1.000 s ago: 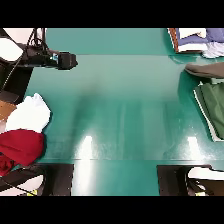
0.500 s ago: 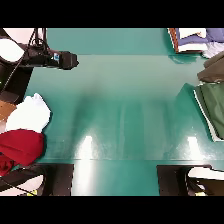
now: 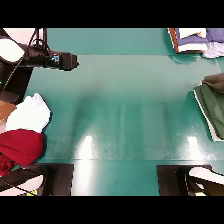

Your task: Fold the shirts.

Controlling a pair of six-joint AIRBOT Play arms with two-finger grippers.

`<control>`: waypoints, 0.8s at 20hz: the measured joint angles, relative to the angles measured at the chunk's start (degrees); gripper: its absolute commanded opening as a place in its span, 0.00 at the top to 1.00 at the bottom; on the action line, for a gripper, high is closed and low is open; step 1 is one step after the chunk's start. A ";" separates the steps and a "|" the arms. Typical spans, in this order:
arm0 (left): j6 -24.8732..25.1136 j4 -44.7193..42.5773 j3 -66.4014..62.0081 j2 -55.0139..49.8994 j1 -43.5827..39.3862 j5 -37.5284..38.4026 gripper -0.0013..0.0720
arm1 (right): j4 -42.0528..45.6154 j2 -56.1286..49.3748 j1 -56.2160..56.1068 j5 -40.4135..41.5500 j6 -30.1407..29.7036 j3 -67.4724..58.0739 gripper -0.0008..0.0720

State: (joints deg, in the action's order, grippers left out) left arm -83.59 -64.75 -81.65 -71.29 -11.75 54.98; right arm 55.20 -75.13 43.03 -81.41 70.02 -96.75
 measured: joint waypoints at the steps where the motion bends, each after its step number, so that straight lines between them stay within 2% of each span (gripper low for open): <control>1: 0.00 0.00 0.00 0.00 0.02 0.09 0.95 | 1.88 1.27 1.09 -0.74 0.02 2.69 0.96; 2: 0.00 0.00 -0.02 0.00 0.00 0.11 0.95 | 4.00 2.64 2.29 -1.44 0.02 5.66 0.95; 4: 0.02 0.00 -0.02 0.00 0.00 0.15 0.95 | 8.26 5.42 4.81 -2.40 0.22 11.23 0.61; 5: 0.02 0.00 -0.02 0.00 0.02 0.17 0.95 | 10.80 6.84 6.27 -2.56 0.61 13.90 0.49; 7: 0.04 0.00 -0.02 0.00 0.00 0.20 0.95 | 14.97 9.22 9.09 -3.04 1.38 18.36 0.33; 11: 0.61 0.00 -0.02 0.00 0.00 0.31 0.95 | 20.04 12.28 14.93 -3.48 2.67 22.49 0.20; 13: 0.96 0.02 -0.02 0.00 0.00 0.52 0.95 | 20.52 12.96 16.41 -3.54 4.55 22.36 0.20; 16: 1.18 0.07 -0.02 0.00 0.02 0.61 0.95 | 15.54 13.42 15.15 -3.65 6.47 21.40 0.20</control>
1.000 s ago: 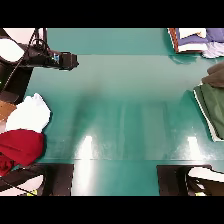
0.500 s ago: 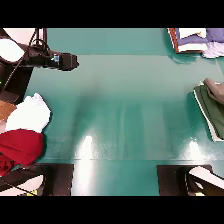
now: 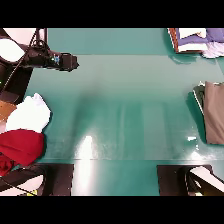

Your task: Fold the shirts.

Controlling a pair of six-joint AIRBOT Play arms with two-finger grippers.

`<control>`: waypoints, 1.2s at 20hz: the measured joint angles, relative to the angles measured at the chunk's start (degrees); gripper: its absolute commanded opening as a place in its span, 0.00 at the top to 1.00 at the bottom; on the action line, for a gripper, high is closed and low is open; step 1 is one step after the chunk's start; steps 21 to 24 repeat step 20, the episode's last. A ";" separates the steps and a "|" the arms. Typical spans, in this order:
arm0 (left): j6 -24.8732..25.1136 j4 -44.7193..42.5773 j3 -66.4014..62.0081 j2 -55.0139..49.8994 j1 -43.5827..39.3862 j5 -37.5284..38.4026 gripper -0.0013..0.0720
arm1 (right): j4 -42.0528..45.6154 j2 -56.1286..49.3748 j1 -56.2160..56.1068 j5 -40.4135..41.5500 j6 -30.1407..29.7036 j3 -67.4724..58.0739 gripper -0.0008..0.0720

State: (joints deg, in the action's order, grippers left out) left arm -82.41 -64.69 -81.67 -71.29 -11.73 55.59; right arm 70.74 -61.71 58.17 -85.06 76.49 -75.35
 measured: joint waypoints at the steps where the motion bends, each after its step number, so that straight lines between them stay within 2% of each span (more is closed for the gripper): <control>1: 0.07 0.02 0.00 0.00 -0.02 -0.02 0.95 | -2.69 0.07 -1.51 -0.11 0.44 -0.20 0.20; 5: 0.24 -0.79 0.00 0.00 -0.02 -0.11 0.95 | -11.06 0.22 -12.98 -1.79 1.16 -0.57 0.20; 10: 0.31 -0.96 0.00 0.00 -0.02 0.11 0.95 | -14.36 0.24 -31.74 -1.36 1.44 -0.68 0.22; 11: 0.31 -0.96 0.00 0.00 -0.02 -0.15 0.95 | -14.75 0.24 -34.97 -0.90 1.44 -0.68 0.39; 12: 0.31 -0.98 0.00 0.00 0.00 -0.59 0.95 | -14.99 0.24 -37.90 -0.35 1.44 -0.68 0.72; 13: 0.31 -0.98 0.00 0.00 -0.02 -1.01 0.95 | -15.04 0.24 -40.79 0.17 1.46 -0.68 0.97; 18: 0.33 -0.98 0.00 0.00 -0.02 -2.86 0.95 | -15.43 0.24 -49.66 1.55 1.53 -0.68 0.97; 24: 0.33 -0.98 0.00 0.00 -0.02 -3.21 0.95 | -15.52 0.24 -51.04 1.73 1.51 -0.68 0.97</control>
